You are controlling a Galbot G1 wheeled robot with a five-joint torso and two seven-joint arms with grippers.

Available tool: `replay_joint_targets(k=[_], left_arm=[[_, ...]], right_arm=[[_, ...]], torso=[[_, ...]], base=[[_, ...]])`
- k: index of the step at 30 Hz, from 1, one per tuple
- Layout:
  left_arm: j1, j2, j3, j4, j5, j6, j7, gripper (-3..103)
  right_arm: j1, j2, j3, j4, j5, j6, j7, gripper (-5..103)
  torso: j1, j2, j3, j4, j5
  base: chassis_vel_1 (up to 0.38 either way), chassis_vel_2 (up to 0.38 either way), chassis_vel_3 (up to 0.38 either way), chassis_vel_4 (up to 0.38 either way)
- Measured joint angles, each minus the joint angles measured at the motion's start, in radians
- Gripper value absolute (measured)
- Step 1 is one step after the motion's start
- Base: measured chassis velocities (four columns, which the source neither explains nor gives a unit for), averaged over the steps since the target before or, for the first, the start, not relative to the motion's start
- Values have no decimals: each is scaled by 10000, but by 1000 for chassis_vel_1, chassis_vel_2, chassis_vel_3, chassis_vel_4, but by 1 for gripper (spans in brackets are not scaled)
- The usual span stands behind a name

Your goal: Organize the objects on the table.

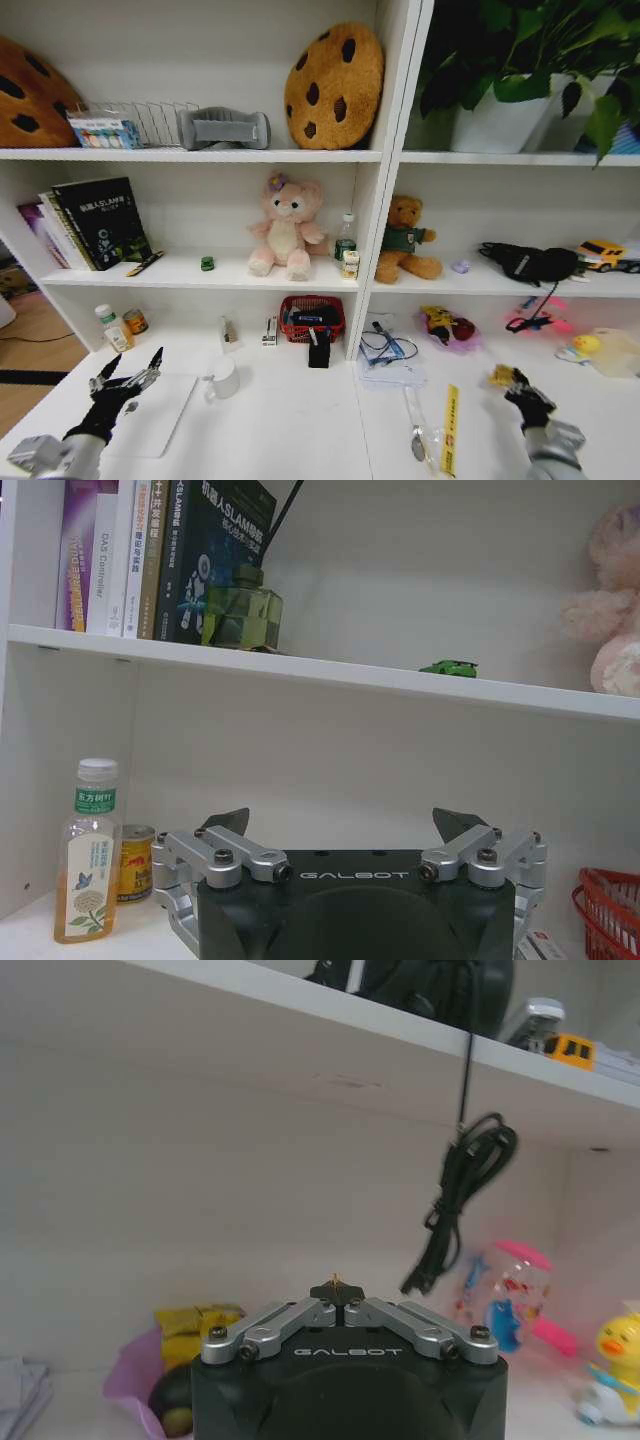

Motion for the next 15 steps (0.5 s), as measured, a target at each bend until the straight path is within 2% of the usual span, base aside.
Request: replay_joint_targets(k=[4,6,15], left_arm=[[0,0,0,0,0,0,0,100],[0,0,0,0,0,-1,0,100],[0,0,0,0,0,-1,0,100]], right_arm=[[663,-274,-236,-311,15,-193,-9,0],[1266,-430,-503,-871,3,-265,-21,0],[3075,-711,-1666,-2459,-81,-146,-217,0]], torso=[[0,0,0,1,0],[-1,0,0,-7,2],[0,0,0,-5,1]], base=[[0,0,0,0],[0,0,0,0],[0,0,0,0]])
